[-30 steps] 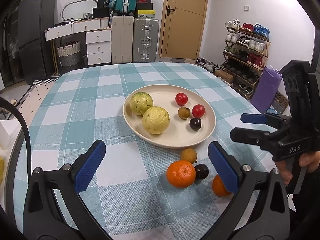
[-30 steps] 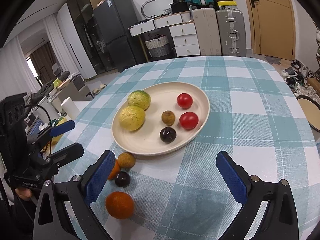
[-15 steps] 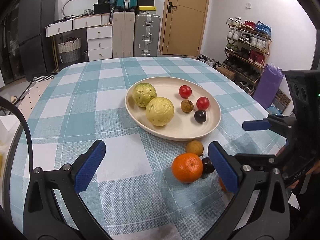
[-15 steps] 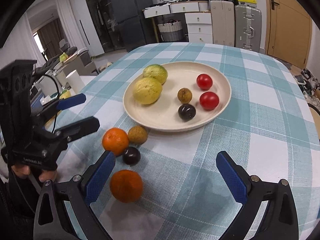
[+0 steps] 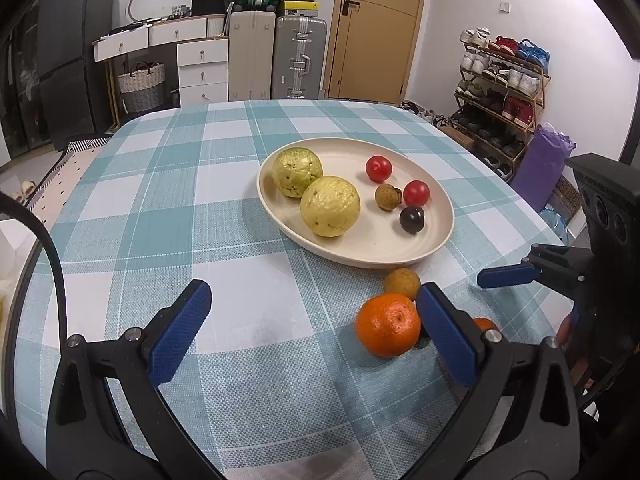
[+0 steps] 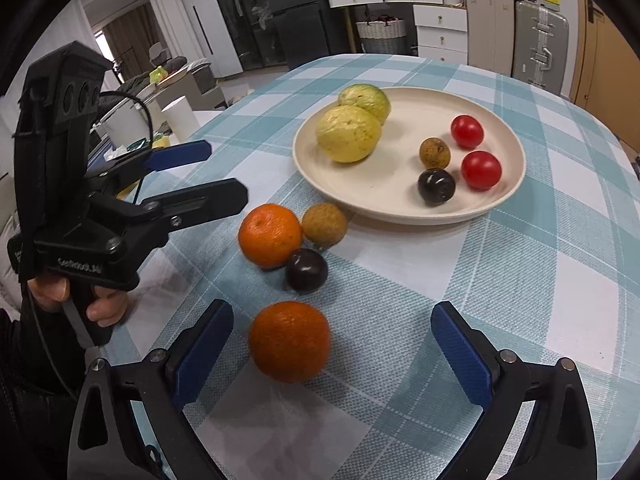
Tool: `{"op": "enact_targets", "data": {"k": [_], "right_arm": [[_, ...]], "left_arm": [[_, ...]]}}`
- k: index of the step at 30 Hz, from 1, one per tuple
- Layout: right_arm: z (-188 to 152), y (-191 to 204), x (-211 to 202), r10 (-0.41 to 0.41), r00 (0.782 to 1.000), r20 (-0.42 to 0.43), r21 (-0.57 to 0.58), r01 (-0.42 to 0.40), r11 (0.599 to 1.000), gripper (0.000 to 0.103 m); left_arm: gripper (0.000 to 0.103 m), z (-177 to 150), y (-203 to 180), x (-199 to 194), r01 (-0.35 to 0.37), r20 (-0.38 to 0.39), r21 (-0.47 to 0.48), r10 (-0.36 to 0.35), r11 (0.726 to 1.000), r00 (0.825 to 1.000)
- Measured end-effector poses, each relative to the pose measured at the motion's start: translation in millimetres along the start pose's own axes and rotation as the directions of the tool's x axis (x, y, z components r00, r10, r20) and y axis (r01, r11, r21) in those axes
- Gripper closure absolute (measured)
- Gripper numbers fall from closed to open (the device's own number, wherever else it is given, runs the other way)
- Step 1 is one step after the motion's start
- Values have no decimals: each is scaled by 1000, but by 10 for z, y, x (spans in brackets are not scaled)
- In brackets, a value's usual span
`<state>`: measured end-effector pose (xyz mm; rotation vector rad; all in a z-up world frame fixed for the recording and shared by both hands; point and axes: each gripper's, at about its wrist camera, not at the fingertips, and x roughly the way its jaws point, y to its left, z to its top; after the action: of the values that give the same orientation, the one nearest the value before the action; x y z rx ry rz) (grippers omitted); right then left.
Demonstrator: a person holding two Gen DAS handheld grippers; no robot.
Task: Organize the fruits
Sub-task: 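Grasp an orange mandarin with the right tool while the left tool approaches another mandarin, then close the left tool on the second orange mandarin while the right tool lifts its mandarin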
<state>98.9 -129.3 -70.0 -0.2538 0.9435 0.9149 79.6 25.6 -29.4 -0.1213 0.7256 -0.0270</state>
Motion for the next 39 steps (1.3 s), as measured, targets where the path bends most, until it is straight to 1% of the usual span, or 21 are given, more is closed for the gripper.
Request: {"op": "enact_targets", "data": {"k": [3, 4, 8, 9, 11, 14, 16, 20, 22, 25, 30, 34, 36, 39], "right_arm": [[-22, 17, -1, 25, 999, -27, -26, -25, 999, 14], [-25, 17, -13, 26, 999, -24, -29, -27, 999, 20], [-38, 24, -30, 53, 998, -31, -36, -54, 998, 24], [-44, 34, -35, 60, 998, -33, -44, -61, 997, 27], [-65, 50, -46, 80, 996, -39, -54, -82, 995, 28], [-71, 58, -55, 93, 995, -42, -64, -95, 993, 38], [-77, 64, -63, 99, 994, -45, -68, -102, 992, 47], [-96, 94, -61, 93, 994, -50, -81, -97, 992, 52], [-104, 109, -63, 95, 994, -52, -83, -99, 992, 58], [-100, 116, -55, 99, 994, -52, -88, -103, 991, 61], [-109, 118, -78, 99, 994, -43, -94, -102, 990, 62], [-95, 89, -115, 85, 996, -25, -83, -87, 993, 62], [-81, 57, -133, 79, 997, -14, -70, -80, 994, 62], [-71, 26, -158, 64, 998, -3, -62, -64, 996, 62]], "left_arm": [[1, -2, 1, 14, 3, -2, -2, -3, 1000, 1000], [1, -2, -1, 18, 3, -4, -1, -3, 1000, 1000], [1, -8, -12, 21, 2, -6, 3, -2, 1000, 1000], [1, -12, -19, 23, 2, -9, 5, -2, 1000, 1000], [1, -16, -26, 31, 2, -12, 5, -2, 1000, 1000], [1, -21, -48, 46, 3, -20, 11, -3, 1000, 1000], [1, -23, -62, 52, 7, -22, 16, -6, 1000, 1000], [1, -38, -97, 66, 14, -37, 27, -13, 1000, 999], [1, -43, -119, 74, 16, -42, 35, -15, 999, 999], [1, -46, -143, 83, 26, -47, 44, -24, 999, 999], [1, -54, -150, 89, 27, -53, 43, -25, 999, 998], [1, -63, -166, 90, 35, -60, 51, -32, 998, 998], [1, -71, -180, 109, 42, -75, 59, -37, 997, 997], [1, -88, -201, 156, 31, -101, 71, -24, 997, 995]]}}
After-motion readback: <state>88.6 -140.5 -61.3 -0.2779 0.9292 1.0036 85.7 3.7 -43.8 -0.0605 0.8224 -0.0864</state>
